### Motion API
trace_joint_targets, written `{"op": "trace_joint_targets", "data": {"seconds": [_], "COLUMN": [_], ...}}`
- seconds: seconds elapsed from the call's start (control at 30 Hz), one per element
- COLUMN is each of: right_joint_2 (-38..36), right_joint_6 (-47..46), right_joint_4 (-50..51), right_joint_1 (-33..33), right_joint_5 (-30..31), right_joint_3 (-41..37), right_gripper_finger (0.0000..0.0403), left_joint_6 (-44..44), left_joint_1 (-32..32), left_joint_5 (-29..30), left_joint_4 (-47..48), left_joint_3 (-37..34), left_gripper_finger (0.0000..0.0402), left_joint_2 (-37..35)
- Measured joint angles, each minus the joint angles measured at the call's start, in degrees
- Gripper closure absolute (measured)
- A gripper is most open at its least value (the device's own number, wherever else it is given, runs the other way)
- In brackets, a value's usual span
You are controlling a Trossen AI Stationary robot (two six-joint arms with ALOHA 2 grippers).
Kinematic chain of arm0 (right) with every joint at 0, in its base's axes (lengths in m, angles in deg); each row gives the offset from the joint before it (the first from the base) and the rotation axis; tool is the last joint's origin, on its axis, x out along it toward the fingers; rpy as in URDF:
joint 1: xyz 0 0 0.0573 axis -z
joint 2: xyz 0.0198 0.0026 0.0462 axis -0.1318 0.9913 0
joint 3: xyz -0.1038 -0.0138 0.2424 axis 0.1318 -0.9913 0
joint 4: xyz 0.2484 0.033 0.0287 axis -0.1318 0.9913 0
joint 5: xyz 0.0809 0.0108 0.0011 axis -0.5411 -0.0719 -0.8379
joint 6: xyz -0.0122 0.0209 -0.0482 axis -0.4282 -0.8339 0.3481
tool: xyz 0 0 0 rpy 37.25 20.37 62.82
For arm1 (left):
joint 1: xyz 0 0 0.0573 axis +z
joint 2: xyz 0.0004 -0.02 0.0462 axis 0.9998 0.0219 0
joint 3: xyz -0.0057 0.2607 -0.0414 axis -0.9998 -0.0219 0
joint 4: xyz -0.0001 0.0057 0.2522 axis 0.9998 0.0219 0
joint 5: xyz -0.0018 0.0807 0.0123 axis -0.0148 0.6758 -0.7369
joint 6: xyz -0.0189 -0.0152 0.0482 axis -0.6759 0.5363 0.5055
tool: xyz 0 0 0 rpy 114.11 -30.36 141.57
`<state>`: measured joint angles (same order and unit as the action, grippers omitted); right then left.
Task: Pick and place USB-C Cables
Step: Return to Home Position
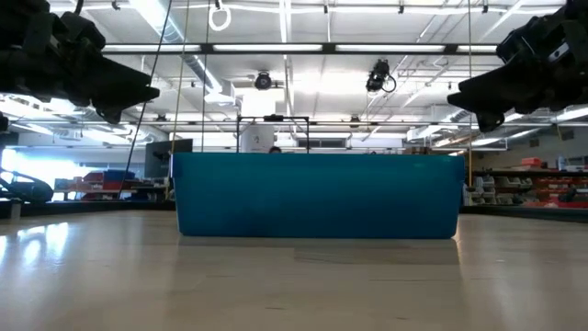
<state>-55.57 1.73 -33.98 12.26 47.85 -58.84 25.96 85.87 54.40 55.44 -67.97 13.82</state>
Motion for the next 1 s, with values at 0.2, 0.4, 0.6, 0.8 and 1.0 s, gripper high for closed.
{"op": "trace_joint_targets", "data": {"seconds": [0.2,0.4,0.6,0.8,1.0], "right_joint_2": [-3.7,-7.1,-8.2,-8.1,-8.1], "right_joint_6": [0.0,1.9,6.6,10.4,10.0], "right_joint_4": [5.6,7.5,7.8,7.8,7.8], "right_joint_1": [0.0,-0.5,-1.9,-1.9,-1.9], "right_joint_5": [-0.1,-0.1,2.3,2.8,2.9], "right_joint_3": [0.0,0.0,0.0,0.0,0.0], "right_gripper_finger": [0.0253,0.0254,0.0260,0.0261,0.0264], "left_joint_6": [-0.7,0.1,4.7,12.2,12.3], "left_joint_1": [0.0,0.0,0.0,0.0,0.0], "left_joint_5": [-1.1,-1.2,-2.5,-2.3,-2.2], "left_joint_4": [1.6,1.9,2.2,1.6,1.6], "left_joint_3": [0.0,0.0,0.1,0.0,0.0], "left_gripper_finger": [0.0228,0.0228,0.0228,0.0228,0.0229], "left_joint_2": [-2.4,-3.0,-3.0,-3.0,-3.0]}}
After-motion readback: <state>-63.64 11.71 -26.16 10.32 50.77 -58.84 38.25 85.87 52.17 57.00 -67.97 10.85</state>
